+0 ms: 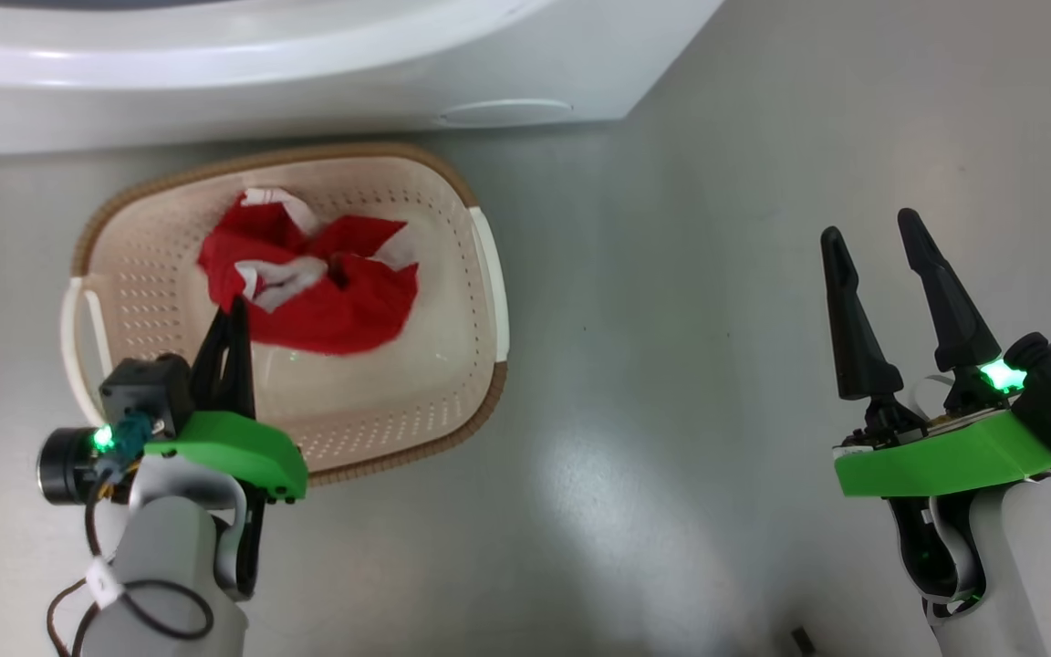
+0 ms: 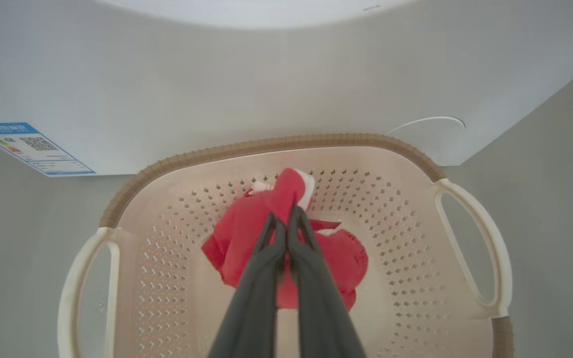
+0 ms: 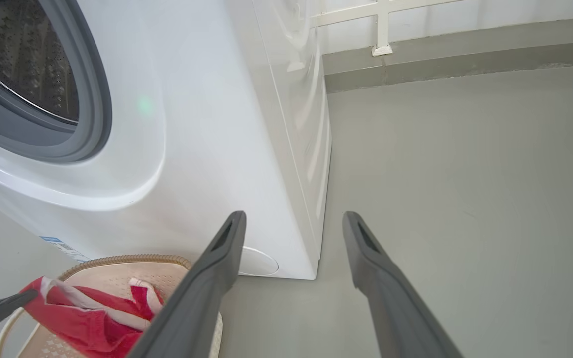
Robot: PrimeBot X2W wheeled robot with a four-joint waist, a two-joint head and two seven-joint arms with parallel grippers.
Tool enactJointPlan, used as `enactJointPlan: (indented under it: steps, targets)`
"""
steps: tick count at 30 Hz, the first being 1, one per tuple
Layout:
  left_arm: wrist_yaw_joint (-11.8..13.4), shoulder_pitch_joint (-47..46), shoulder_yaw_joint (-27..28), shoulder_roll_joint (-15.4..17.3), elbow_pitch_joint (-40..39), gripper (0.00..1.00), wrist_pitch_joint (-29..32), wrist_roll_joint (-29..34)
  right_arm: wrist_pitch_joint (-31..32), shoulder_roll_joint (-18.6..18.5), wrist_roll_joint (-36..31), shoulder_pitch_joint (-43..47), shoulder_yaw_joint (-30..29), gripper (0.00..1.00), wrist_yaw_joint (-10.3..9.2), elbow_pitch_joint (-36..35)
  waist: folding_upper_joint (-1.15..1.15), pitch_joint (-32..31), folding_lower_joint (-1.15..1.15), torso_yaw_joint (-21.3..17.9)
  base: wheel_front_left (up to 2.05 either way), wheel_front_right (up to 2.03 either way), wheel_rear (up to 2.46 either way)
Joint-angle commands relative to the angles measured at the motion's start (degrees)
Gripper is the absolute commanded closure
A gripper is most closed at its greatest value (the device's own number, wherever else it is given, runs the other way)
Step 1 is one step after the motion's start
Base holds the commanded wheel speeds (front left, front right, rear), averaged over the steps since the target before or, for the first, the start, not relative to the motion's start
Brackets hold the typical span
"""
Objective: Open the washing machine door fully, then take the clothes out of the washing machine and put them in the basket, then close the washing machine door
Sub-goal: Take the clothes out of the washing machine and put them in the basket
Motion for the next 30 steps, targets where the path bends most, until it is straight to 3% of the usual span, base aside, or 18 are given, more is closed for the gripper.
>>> enactJointPlan:
  steps: [1,13,19,21,22,23,24,25,26,30]
  targets:
    - [-0.41,-0.9,1.73,1.47,2.04,1.0,-0.3,1.04,-0.36,0.18,-0.39,0.05,1.65,0.0,0.36,-1.57,0.0,2.07,0.0,-0.77,0.0,0.0,0.0]
    - [-2.41,-9.24,2.75,1.77,15.4,1.0,-0.3,1.8,-0.36,0.01,-1.01,-1.79,1.7,0.0,0.36,-2.84,0.0,7.41,0.0,-1.43,0.0,0.0,0.0]
    - [-2.7,-11.36,3.2,2.22,18.42,1.0,-0.3,1.85,-0.36,-0.19,-1.14,-2.1,1.78,0.0,0.36,-3.18,0.0,8.13,0.0,-1.57,0.0,0.0,0.0]
    - [-2.79,-11.88,3.39,2.27,19.03,0.82,-0.3,1.82,-0.36,-0.22,-1.26,-2.12,1.68,0.0,0.36,-3.24,0.0,8.07,0.0,-1.52,0.0,0.0,0.0]
    - [-2.79,-12.13,3.61,2.22,19.18,0.58,-0.3,1.72,-0.36,-0.29,-1.33,-2.09,1.53,0.0,0.36,-3.2,0.0,7.83,0.0,-1.35,0.0,0.0,0.0]
    - [-2.79,-12.13,3.61,2.22,19.18,0.58,-0.3,1.72,-0.36,-0.29,-1.33,-2.09,1.53,0.0,0.36,-3.2,0.0,7.83,0.0,-1.35,0.0,0.0,0.0]
    - [-2.79,-12.16,3.65,2.18,19.18,0.38,-0.3,1.72,-0.36,-0.34,-1.33,-2.09,1.48,0.0,0.36,-3.15,0.0,7.69,0.0,-1.27,0.0,0.0,0.0]
    - [-2.79,-12.13,3.69,2.13,19.07,0.12,-0.3,1.68,-0.36,-0.39,-1.32,-2.11,1.44,0.0,0.36,-3.07,0.0,7.52,0.0,-1.19,0.0,0.0,0.0]
    - [-2.8,-12.05,3.76,2.08,18.92,0.0,-0.3,1.62,-0.36,-0.43,-1.3,-2.14,1.39,0.0,0.36,-3.01,0.0,7.35,0.0,-1.11,0.0,0.0,0.0]
    - [-3.05,-11.55,4.12,1.92,18.67,0.0,-0.3,1.18,-0.36,-0.45,-1.34,-2.11,1.26,0.0,0.36,-2.88,0.0,6.44,0.0,-0.74,0.0,0.0,0.0]
